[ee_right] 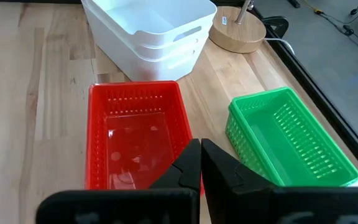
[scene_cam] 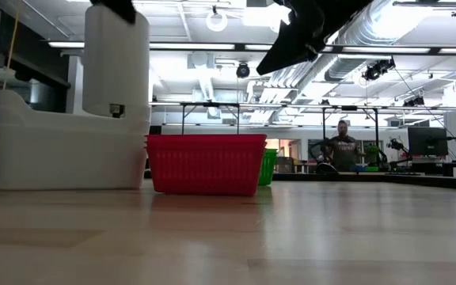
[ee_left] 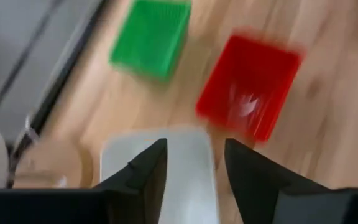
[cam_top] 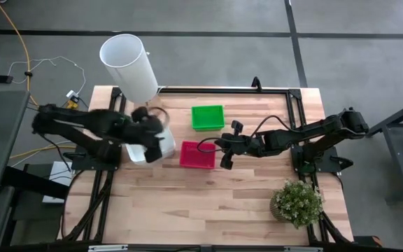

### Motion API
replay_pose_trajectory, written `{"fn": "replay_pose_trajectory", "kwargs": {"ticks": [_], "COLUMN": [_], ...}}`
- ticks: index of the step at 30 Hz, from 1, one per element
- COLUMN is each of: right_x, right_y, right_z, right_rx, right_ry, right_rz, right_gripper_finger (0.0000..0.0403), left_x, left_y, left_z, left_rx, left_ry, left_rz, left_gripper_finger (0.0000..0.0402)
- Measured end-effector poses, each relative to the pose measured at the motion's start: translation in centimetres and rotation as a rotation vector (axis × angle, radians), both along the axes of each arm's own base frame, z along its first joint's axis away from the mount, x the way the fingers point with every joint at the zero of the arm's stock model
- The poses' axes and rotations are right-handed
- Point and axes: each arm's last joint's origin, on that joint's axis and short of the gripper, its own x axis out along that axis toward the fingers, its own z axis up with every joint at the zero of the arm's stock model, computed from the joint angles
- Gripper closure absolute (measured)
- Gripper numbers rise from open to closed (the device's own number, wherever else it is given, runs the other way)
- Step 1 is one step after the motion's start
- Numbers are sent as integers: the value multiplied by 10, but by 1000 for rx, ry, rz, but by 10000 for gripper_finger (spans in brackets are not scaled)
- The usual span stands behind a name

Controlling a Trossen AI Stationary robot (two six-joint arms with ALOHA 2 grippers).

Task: Stack baskets by color
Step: Return to Home Position

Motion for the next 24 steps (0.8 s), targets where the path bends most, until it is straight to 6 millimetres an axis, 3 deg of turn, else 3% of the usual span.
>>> {"fn": "replay_pose_trajectory", "kwargs": {"ticks": [5,9,15,19,24], "right_x": [0,2,3,3,3], "right_y": [1,2,2,4,6], "right_z": [0,2,3,3,3], "right_rx": [40,47,55,88,133], "right_ry": [-7,-31,-51,-50,-37], "right_rz": [22,26,28,57,120], "right_gripper_finger": [403,403,403,403,403], "left_x": [-41,-75,-104,-111,-117], "left_y": [-7,-10,-8,-9,-9], "left_z": [35,38,-5,-41,-71], "left_rx": [102,170,199,198,184], "left_ry": [-285,-491,-714,-839,-936], "left_rz": [-74,-133,-191,-255,-351], "left_gripper_finger": [314,386,397,399,401]}}
